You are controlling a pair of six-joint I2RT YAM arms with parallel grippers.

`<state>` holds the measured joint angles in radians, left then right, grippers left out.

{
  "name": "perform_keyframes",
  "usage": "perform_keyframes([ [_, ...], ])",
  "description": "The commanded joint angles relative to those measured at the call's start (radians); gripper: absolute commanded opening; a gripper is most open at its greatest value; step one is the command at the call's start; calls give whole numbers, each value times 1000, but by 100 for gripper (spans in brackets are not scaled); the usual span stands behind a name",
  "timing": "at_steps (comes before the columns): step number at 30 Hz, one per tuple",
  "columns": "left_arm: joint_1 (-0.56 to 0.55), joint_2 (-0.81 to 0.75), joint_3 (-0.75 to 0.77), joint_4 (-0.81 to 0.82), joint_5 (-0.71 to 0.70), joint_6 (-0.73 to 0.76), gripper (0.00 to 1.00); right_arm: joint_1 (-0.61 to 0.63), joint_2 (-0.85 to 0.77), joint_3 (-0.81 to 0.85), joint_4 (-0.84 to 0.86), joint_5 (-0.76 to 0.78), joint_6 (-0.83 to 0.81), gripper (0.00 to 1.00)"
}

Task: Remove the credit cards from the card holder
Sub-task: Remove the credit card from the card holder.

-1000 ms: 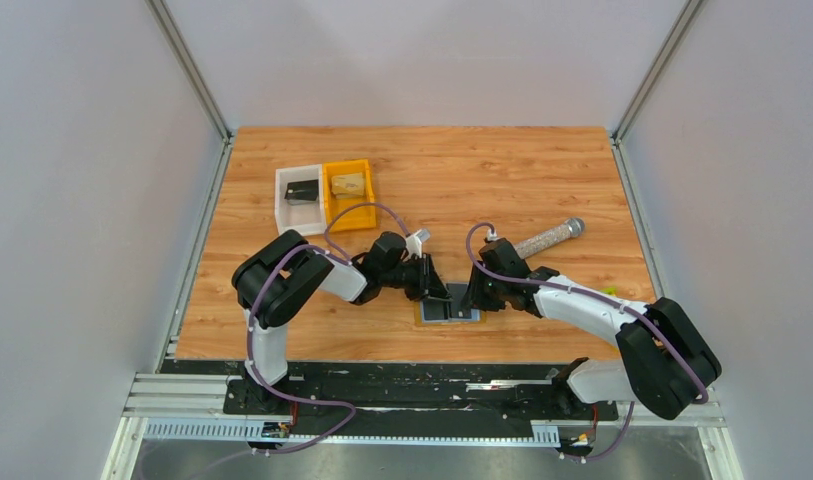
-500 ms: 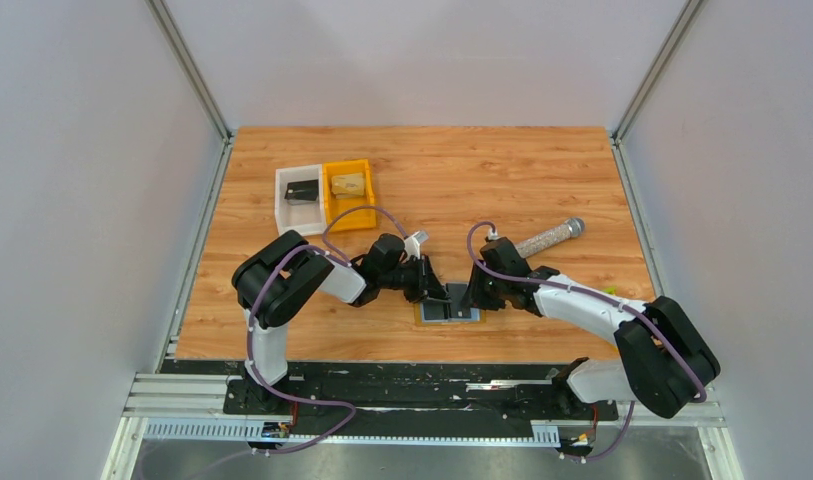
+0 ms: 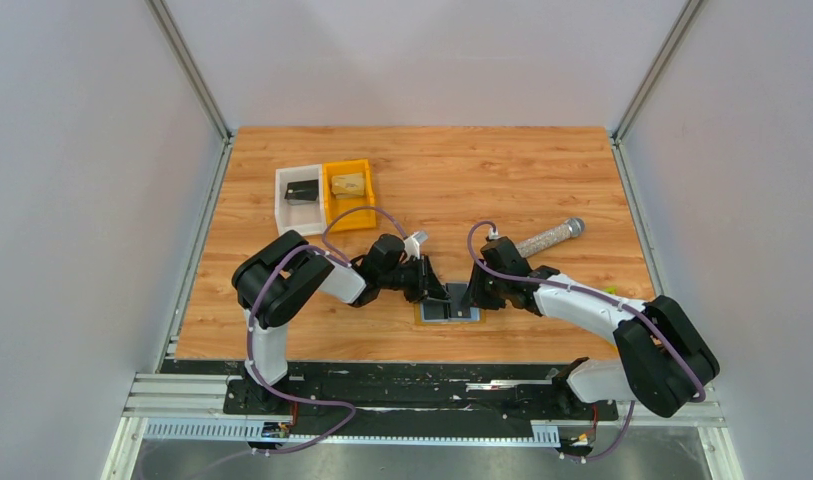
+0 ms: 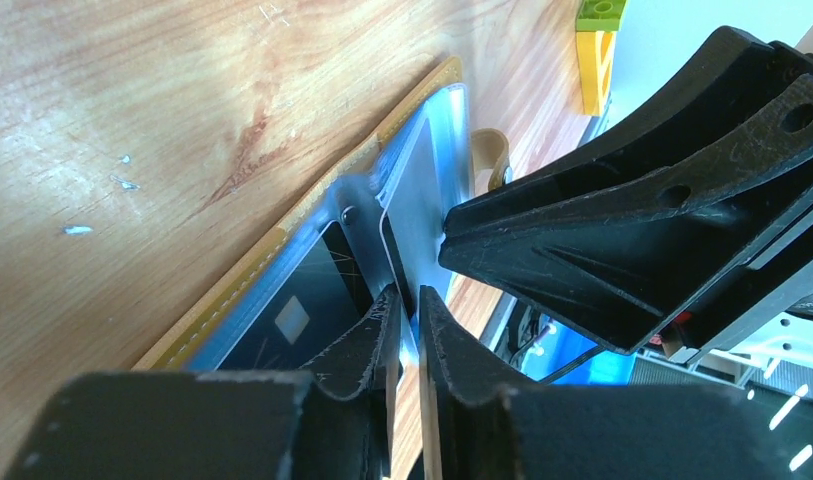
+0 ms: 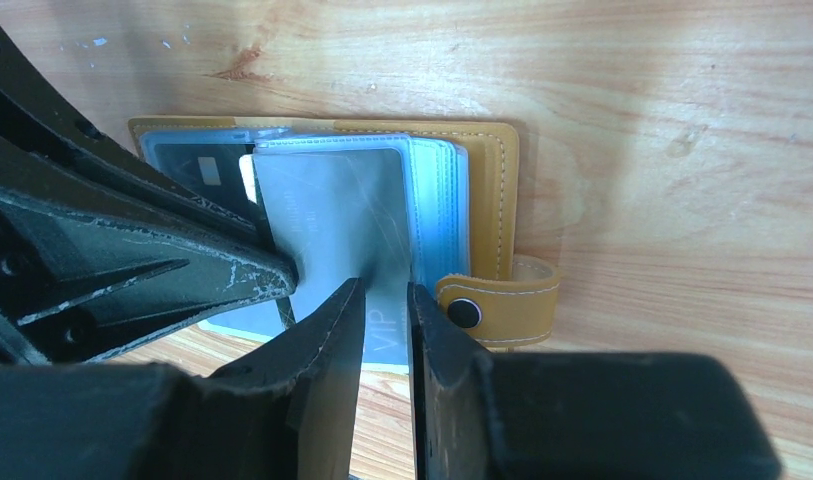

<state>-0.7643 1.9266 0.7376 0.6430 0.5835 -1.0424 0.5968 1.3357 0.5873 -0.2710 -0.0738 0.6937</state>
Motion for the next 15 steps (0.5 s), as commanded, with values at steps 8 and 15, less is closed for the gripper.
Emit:
perform_keyframes([
  [8,-3,-33,-22,36,-9,13,0,-9,22,-21,18,5,-5,23],
  [15,3,-37,-34,49,-3,10,2,-13,19,-27,20,4,-4,23],
])
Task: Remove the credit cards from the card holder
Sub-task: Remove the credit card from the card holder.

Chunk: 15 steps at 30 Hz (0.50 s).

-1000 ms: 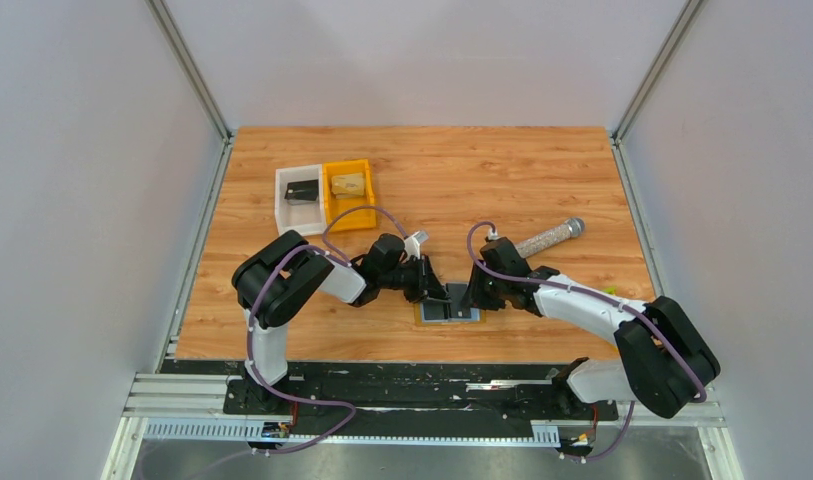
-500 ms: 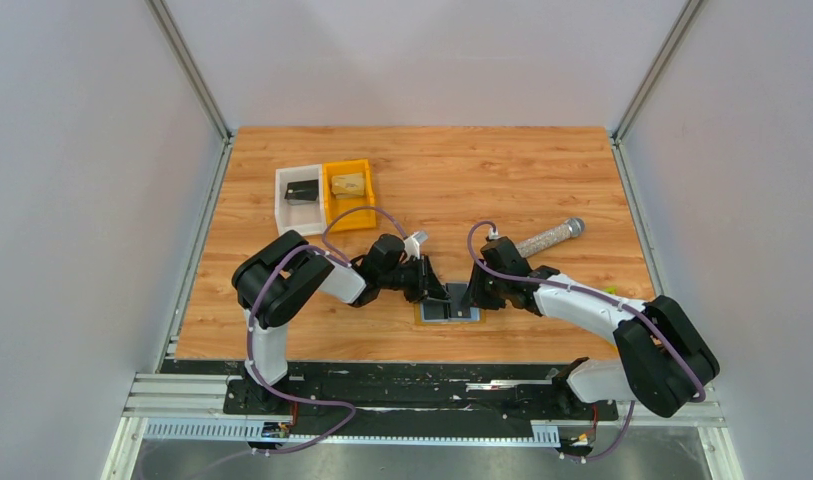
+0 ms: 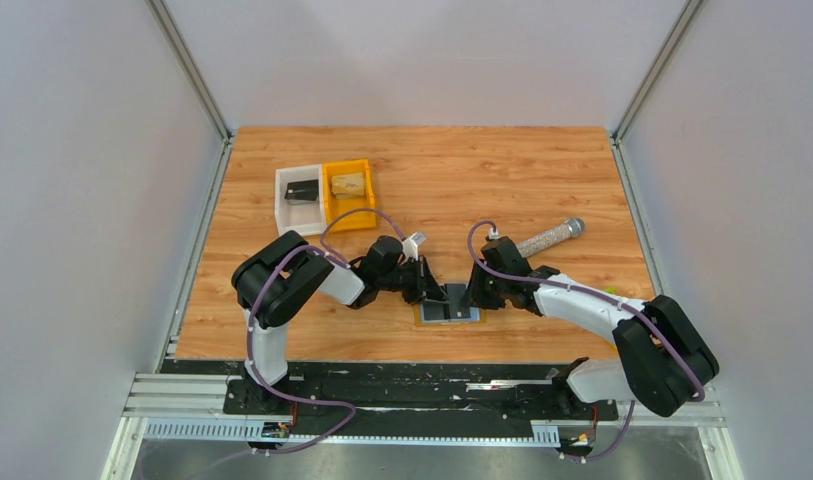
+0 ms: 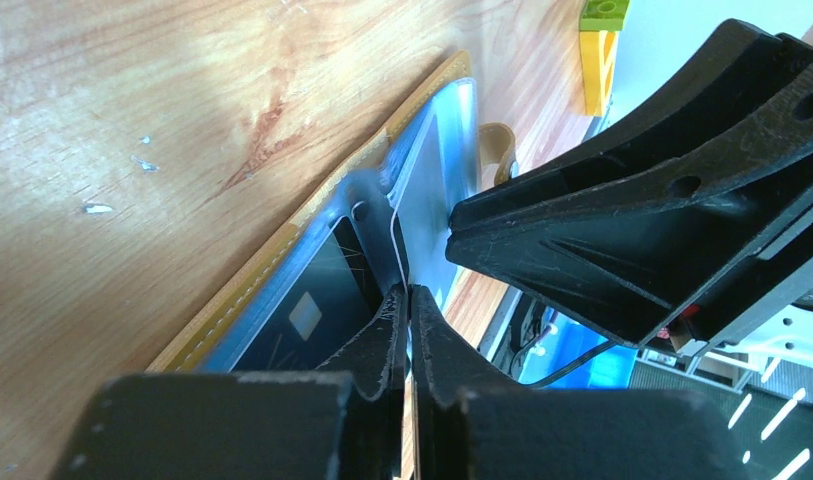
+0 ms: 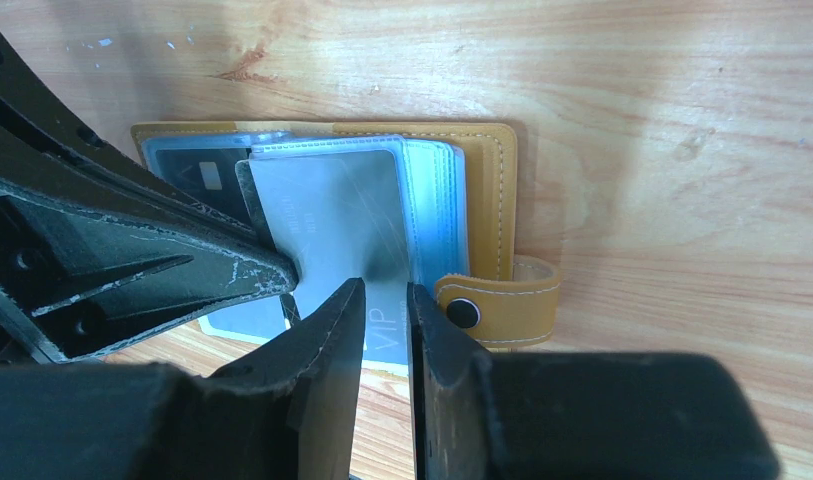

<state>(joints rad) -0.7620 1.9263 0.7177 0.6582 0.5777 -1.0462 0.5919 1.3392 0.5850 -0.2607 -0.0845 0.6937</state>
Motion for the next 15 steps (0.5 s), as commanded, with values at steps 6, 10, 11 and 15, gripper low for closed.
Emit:
perform_keyframes([
  [6,9,-40,-23,43,3,9,6,-10,20,-28,12,14,-4,23],
  [10,13,-50,-25,34,1,19,4,-10,18,-30,15,12,-3,23],
  [11,13,-51,-25,30,0,19,2,-10,17,-30,15,13,-3,23],
  [15,18,-51,-30,31,-4,17,0,-12,17,-31,17,11,-3,23],
])
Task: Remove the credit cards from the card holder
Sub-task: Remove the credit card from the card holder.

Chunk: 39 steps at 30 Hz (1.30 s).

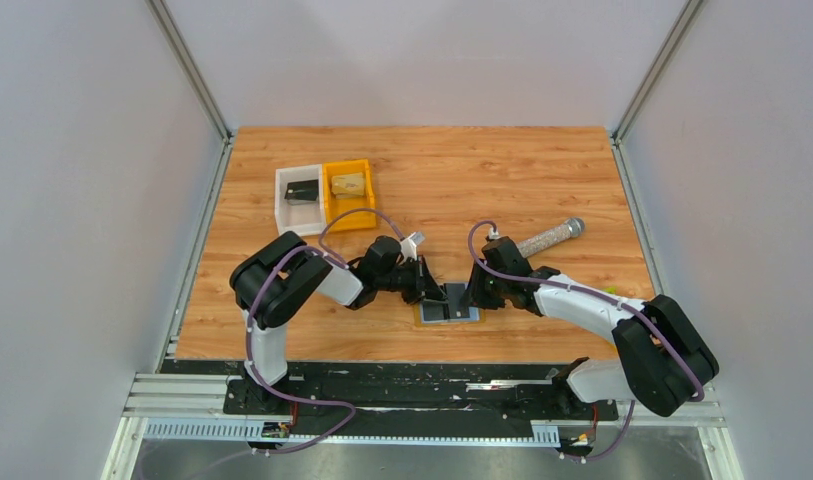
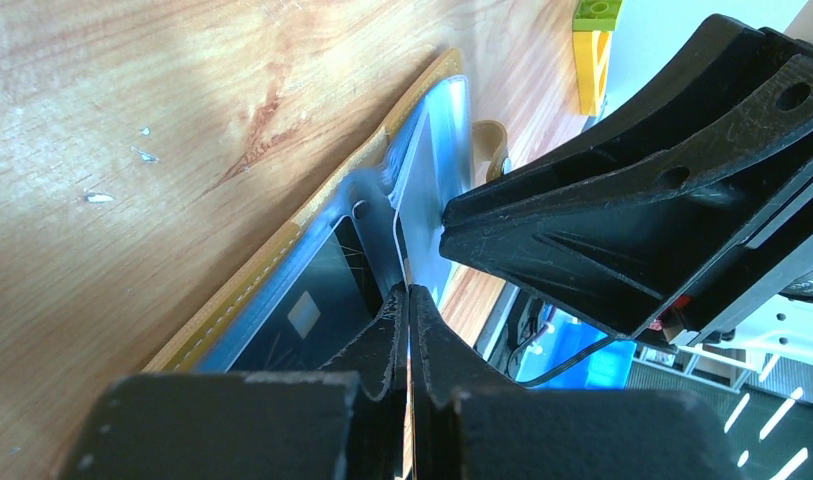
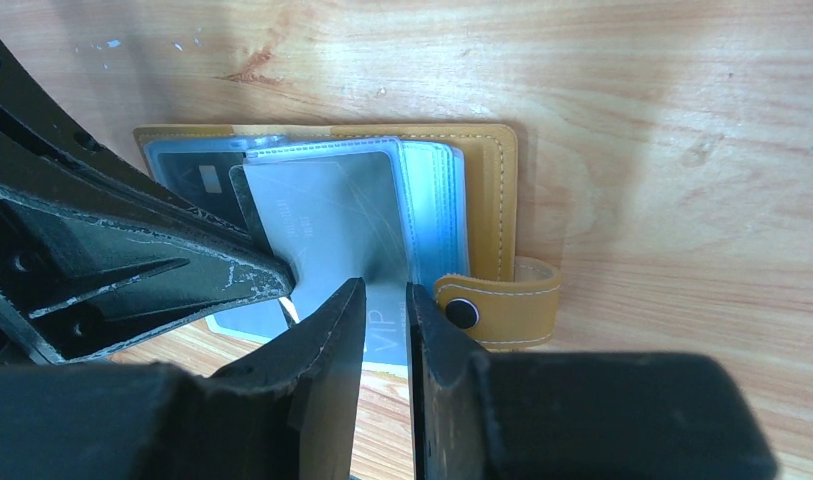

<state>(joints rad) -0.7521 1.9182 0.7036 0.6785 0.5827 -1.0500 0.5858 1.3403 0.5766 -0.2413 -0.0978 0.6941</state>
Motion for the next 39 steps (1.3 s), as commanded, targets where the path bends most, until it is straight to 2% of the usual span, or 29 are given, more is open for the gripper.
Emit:
perform_keyframes([
  [1,11,-45,-19,11,-9,21,0,-6,16,-24,-3,24,-5,23],
  [3,20,-53,-23,6,-8,25,2,-7,14,-26,-3,24,-5,23],
  [4,25,-58,-24,3,-8,31,10,-8,13,-27,-3,23,-5,23],
  [5,27,-65,-23,-7,-6,35,12,-9,12,-27,-3,23,-6,23],
  [7,28,-71,-15,-32,-4,51,9,-9,12,-28,-1,21,-6,23],
  [8,28,-71,-13,-37,-6,56,2,-10,11,-28,-1,20,-6,23],
  [9,28,-70,-12,-39,-6,56,0,-10,11,-27,0,19,-6,23],
  [15,30,-65,-13,-31,5,51,0,-10,15,-28,5,15,-7,23],
  [18,35,-73,-9,-57,2,71,17,-11,13,-30,5,15,-7,23],
  [19,37,-76,-9,-65,3,77,16,-10,12,-31,5,16,-7,23],
  [20,38,-79,-8,-67,3,80,5,-10,12,-32,6,15,-8,23],
  [22,43,-80,-9,-66,9,80,0,-11,15,-32,8,14,-7,23],
  [33,79,-104,-16,-89,37,100,0,-12,25,-35,13,17,-6,21],
  [34,81,-102,-12,-93,43,104,3,-12,25,-34,12,17,-7,21],
  [35,83,-100,-10,-94,57,110,12,-12,25,-34,13,15,-7,21],
  [36,84,-92,-4,-94,64,111,15,-12,25,-32,13,14,-7,21],
  [37,85,-89,-2,-91,77,112,12,-12,24,-31,13,14,-7,21],
  [39,85,-79,-6,-69,85,100,0,-12,22,-32,13,14,-7,21],
])
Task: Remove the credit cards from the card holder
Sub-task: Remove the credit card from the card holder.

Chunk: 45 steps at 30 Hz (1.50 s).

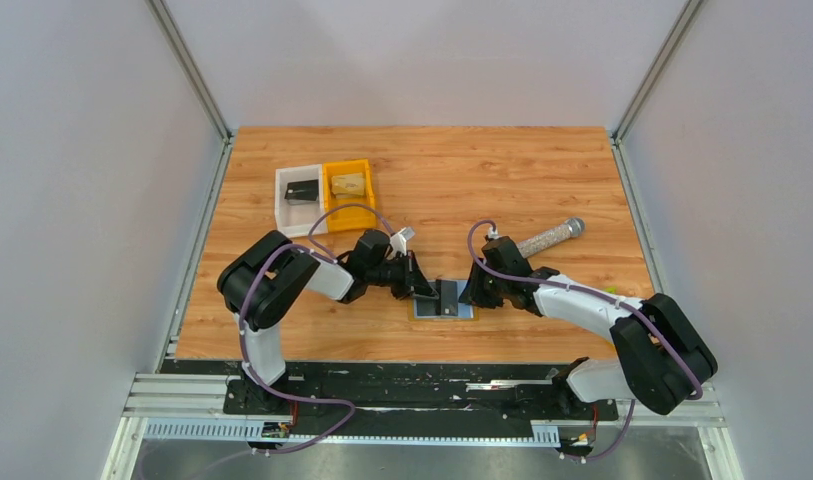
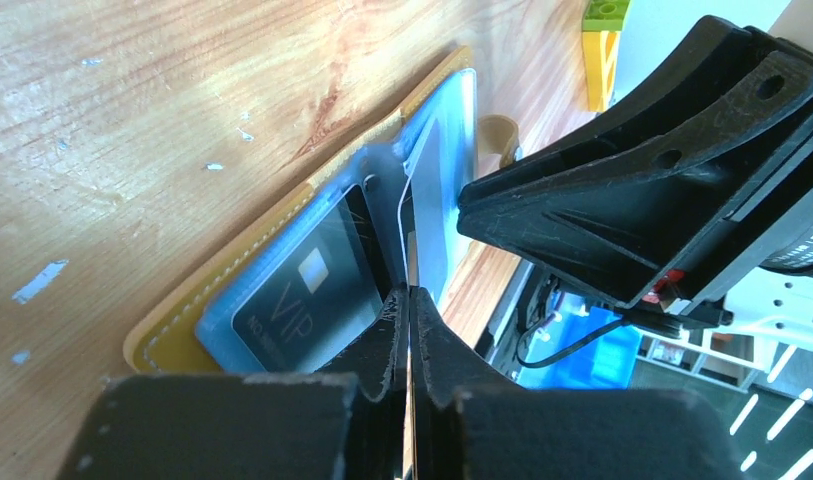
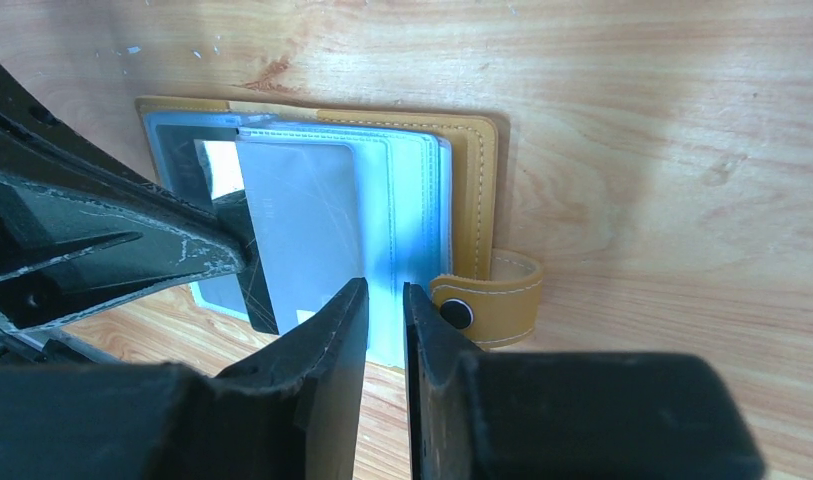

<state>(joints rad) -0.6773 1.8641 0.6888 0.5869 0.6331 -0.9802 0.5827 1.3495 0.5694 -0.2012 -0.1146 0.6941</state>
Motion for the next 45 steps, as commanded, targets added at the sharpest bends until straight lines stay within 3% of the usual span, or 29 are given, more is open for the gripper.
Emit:
perform_keyframes([
  [1,10,-19,7,43,37,18,0,-9,13,-25,-27,30,-8,21],
  [8,18,-16,1,49,38,17,0,-9,15,-25,-27,32,-11,21],
  [20,131,-203,-38,-196,24,129,0,-11,-2,3,-42,6,-31,21],
  [28,142,-351,8,-428,49,249,0,-11,-123,98,-50,-148,-210,30],
  [38,141,-465,97,-634,296,384,0,-21,-248,226,-107,-479,-411,48],
  [45,99,-461,144,-690,430,445,0,-30,-222,283,-158,-654,-478,56],
])
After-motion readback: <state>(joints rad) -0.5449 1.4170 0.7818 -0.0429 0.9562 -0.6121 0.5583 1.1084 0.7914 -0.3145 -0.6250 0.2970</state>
